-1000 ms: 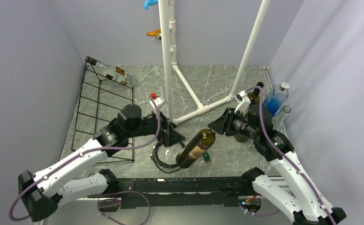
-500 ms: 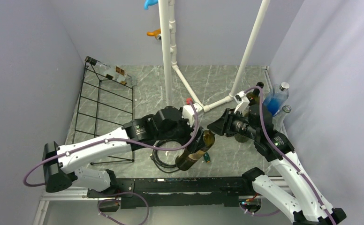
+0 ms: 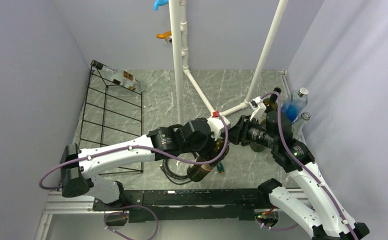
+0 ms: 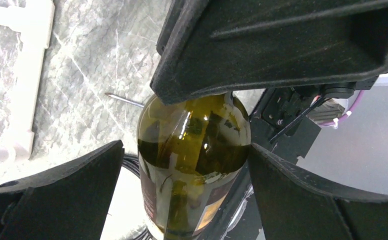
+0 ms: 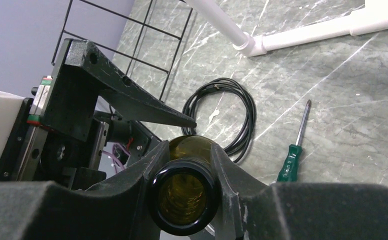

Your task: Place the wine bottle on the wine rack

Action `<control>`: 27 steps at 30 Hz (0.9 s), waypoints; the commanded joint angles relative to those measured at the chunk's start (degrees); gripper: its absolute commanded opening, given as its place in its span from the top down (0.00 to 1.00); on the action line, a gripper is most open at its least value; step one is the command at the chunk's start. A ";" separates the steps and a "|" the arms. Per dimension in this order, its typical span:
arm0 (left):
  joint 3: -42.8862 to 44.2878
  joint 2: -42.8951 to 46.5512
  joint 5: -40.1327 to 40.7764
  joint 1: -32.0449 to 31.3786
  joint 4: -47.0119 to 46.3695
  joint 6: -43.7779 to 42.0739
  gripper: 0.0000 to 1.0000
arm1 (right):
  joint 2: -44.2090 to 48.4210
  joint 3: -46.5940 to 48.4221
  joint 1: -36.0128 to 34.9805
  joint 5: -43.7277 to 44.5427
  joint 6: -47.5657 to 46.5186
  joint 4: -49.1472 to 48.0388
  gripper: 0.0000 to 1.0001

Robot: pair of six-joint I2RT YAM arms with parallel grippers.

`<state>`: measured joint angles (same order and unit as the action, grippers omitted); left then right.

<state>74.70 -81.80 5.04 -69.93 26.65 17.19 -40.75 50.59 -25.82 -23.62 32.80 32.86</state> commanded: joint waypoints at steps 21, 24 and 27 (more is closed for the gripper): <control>-0.11 -2.10 -0.04 -0.69 -5.68 0.82 0.35 | 3.31 2.08 -0.10 -2.59 2.53 -6.02 1.00; -0.97 -0.71 0.56 -0.64 -6.71 0.36 0.54 | 3.35 1.95 -0.10 -0.92 2.19 -5.11 0.85; -1.50 0.30 1.10 -0.64 -7.00 0.25 0.74 | 3.48 1.03 -0.10 -0.94 2.71 -5.89 0.62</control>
<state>73.78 -85.01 4.21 -70.91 22.76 17.12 -38.96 50.57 -25.82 -23.86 33.04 33.12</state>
